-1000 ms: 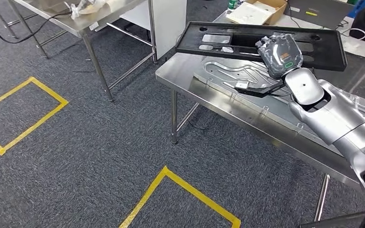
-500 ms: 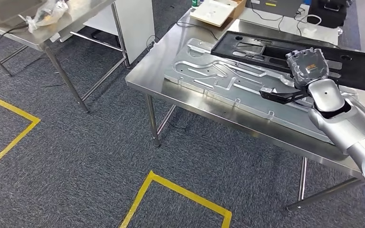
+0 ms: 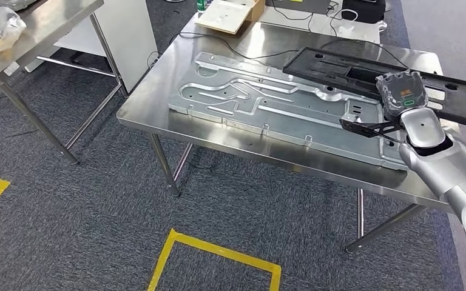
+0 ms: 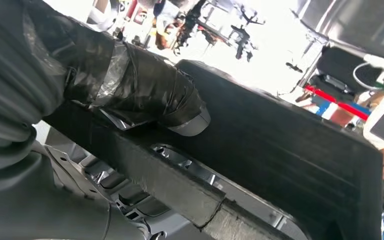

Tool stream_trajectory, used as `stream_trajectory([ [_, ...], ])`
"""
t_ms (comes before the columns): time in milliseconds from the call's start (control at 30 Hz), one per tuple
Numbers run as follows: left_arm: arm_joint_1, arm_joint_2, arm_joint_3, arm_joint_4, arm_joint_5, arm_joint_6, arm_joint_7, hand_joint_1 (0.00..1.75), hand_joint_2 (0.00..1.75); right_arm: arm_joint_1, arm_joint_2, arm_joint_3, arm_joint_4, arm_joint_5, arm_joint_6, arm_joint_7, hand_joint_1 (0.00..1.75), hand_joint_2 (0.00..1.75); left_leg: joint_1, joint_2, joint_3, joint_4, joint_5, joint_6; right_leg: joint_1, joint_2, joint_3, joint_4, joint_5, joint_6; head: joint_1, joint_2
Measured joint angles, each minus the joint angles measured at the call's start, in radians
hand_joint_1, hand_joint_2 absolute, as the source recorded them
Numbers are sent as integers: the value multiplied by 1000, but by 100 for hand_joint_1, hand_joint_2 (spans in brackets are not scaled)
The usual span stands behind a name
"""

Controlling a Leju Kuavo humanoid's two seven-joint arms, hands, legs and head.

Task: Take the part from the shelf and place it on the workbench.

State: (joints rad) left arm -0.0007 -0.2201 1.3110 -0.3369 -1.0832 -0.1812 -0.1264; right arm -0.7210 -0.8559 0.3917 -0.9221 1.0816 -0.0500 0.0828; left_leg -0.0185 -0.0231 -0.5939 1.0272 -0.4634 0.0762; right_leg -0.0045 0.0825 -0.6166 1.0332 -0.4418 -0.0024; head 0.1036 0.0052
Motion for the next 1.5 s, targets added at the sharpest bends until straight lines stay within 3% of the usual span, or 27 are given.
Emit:
stream_trajectory([
  [67,-2,-1,2,0,-5,0,-1,0,175,11,3,-7,7,8,-9,-9,175,175,3,6,10,-16,9,-1,-2,-1,1,-3,0,11,0,0],
  [133,-3,-2,3,0,-10,0,-1,0,175,15,9,-16,11,15,-14,-12,175,175,10,12,21,-40,21,2,-1,-32,-14,31,-27,21,2,0],
  [233,-2,-3,6,0,-15,-1,-1,0,175,11,33,-26,14,18,-17,-16,175,175,14,21,27,-48,23,1,-15,-72,-94,199,-109,41,2,0],
  [267,-2,-3,8,0,-16,-2,-1,0,175,13,43,-26,14,19,-16,-18,175,175,15,23,27,-46,21,-2,-21,-75,-112,237,-116,49,2,0],
  [300,-2,-4,10,0,-16,-2,-1,0,175,16,53,-26,14,19,-14,-22,175,175,18,26,27,-42,17,-6,-27,-78,-115,239,-104,55,2,0],
  [333,-2,-6,12,0,-17,-3,-1,0,175,18,63,-26,14,20,-12,-25,175,175,22,28,27,-37,12,-12,-32,-81,-96,201,-75,62,2,0],
  [400,-3,-8,17,0,-19,-4,-2,0,175,18,80,-26,9,20,-7,-30,175,175,26,31,26,-20,-1,-26,-39,-89,-32,74,-18,72,2,0],
  [467,-4,-9,21,0,-20,-5,-4,0,175,19,95,-25,-1,19,-4,-30,175,175,25,33,24,-8,-11,-39,-35,-89,2,6,-4,63,2,0],
  [633,-5,-10,23,0,-23,-7,-6,0,175,26,114,-23,-25,15,4,-33,175,175,26,33,17,15,-34,-62,-32,-82,6,4,-11,18,1,0],
  [700,-5,-10,25,0,-25,-7,-7,0,175,25,118,-23,-36,9,8,-38,175,175,27,31,-19,92,-76,-65,-30,-82,9,3,-13,7,1,0],
  [767,-4,-10,28,0,-27,-8,-7,0,175,25,127,-21,-49,5,11,-48,175,175,27,30,-89,222,-129,-66,-25,-80,10,3,-17,0,1,0],
  [800,-4,-10,30,0,-28,-8,-7,0,175,25,134,-18,-59,6,13,-54,175,175,27,30,-120,274,-141,-65,-21,-78,11,4,-18,-3,1,0],
  [833,-4,-10,32,0,-29,-8,-7,0,175,26,141,-13,-71,9,16,-58,175,175,27,30,-136,293,-133,-62,-17,-75,13,4,-20,-5,1,0],
  [867,-4,-10,34,0,-31,-8,-7,0,175,25,149,-7,-86,12,20,-61,175,175,25,29,-132,270,-105,-57,-14,-71,17,4,-22,-7,1,0],
  [933,-5,-11,41,0,-34,-8,-7,0,175,22,164,7,-119,18,30,-62,175,175,19,24,-81,139,-24,-38,-8,-66,25,4,-28,-8,1,0],
  [1000,-6,-11,46,-1,-36,-8,-7,0,175,14,179,23,-146,20,40,-61,175,175,14,21,-34,32,16,-25,-5,-62,29,5,-34,-3,1,0],
  [1167,-8,-17,52,-2,-38,-9,-8,0,175,-1,204,59,-196,23,53,-58,175,175,18,21,-6,-16,22,-16,-9,-69,23,24,-54,21,1,0],
  [1200,-8,-18,53,-2,-39,-9,-8,0,175,-6,206,65,-201,23,55,-57,175,175,21,22,0,-24,24,-12,-9,-73,5,62,-74,24,1,0],
  [1300,-8,-18,56,-3,-39,-10,-8,0,175,-15,215,78,-208,20,61,-55,175,175,21,23,10,-27,17,-9,-15,-77,-93,239,-139,36,1,0],
  [1333,-8,-18,57,-3,-39,-10,-8,0,175,-14,218,82,-208,19,63,-55,175,175,21,22,14,-25,12,-10,-18,-78,-113,264,-134,39,1,0],
  [1367,-8,-19,59,-3,-40,-10,-8,0,175,-13,220,87,-208,19,64,-55,175,175,22,22,20,-22,6,-12,-21,-79,-113,250,-108,42,1,0],
  [1433,-7,-22,62,-3,-40,-10,-8,0,175,-14,221,94,-209,18,64,-55,175,175,23,22,33,-13,-10,-18,-25,-85,-64,132,-29,44,1,0],
  [1500,-8,-24,66,-3,-40,-10,-8,0,175,-19,224,98,-211,17,64,-54,175,175,21,22,39,-5,-24,-29,-19,-91,-18,32,6,38,1,0],
])
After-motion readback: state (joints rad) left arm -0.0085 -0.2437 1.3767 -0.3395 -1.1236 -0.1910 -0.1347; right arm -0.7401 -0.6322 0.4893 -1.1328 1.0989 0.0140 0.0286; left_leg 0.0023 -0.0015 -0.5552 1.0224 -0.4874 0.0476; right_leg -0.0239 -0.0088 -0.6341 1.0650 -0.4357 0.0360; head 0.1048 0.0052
